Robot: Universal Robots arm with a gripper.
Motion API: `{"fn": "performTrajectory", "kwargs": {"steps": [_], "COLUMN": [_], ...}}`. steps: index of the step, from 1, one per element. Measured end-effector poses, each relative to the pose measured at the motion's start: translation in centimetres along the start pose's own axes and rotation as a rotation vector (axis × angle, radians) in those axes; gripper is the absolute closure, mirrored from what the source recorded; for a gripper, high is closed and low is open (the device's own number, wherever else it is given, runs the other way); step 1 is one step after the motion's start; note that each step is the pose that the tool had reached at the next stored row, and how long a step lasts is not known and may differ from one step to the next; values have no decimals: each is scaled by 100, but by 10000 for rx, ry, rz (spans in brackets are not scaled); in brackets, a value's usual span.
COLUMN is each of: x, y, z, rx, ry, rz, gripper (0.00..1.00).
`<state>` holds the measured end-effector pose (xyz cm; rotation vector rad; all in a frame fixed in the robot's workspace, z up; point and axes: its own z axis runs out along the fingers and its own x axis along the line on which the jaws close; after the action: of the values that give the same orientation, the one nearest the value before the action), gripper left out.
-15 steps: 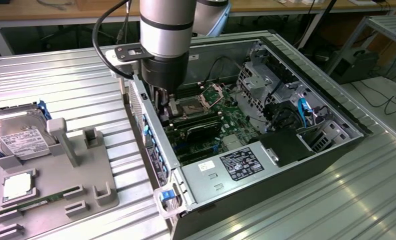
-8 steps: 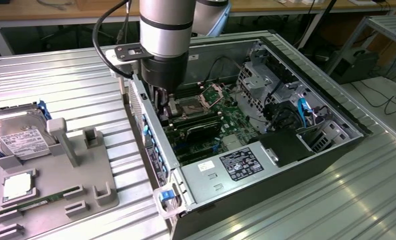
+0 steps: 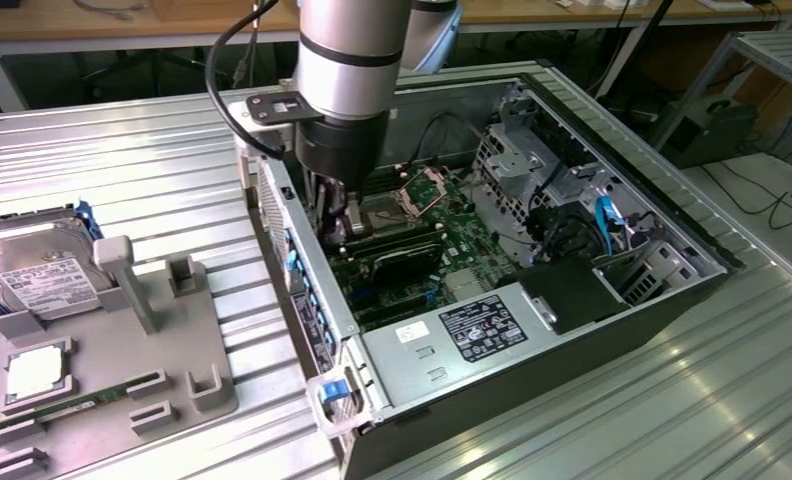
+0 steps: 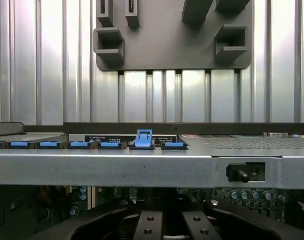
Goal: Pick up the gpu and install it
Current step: 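Press down on the gpu until it lock into place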
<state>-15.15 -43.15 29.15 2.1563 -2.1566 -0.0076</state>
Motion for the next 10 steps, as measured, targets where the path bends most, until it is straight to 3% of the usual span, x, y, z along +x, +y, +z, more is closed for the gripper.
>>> {"fn": "performTrajectory", "kwargs": {"steps": [4, 10], "x": [39, 39], "y": [1, 14], "z": [3, 9], "rx": [-82, -276], "ry": [1, 50], "rz": [-5, -15], "gripper": [89, 89]}}
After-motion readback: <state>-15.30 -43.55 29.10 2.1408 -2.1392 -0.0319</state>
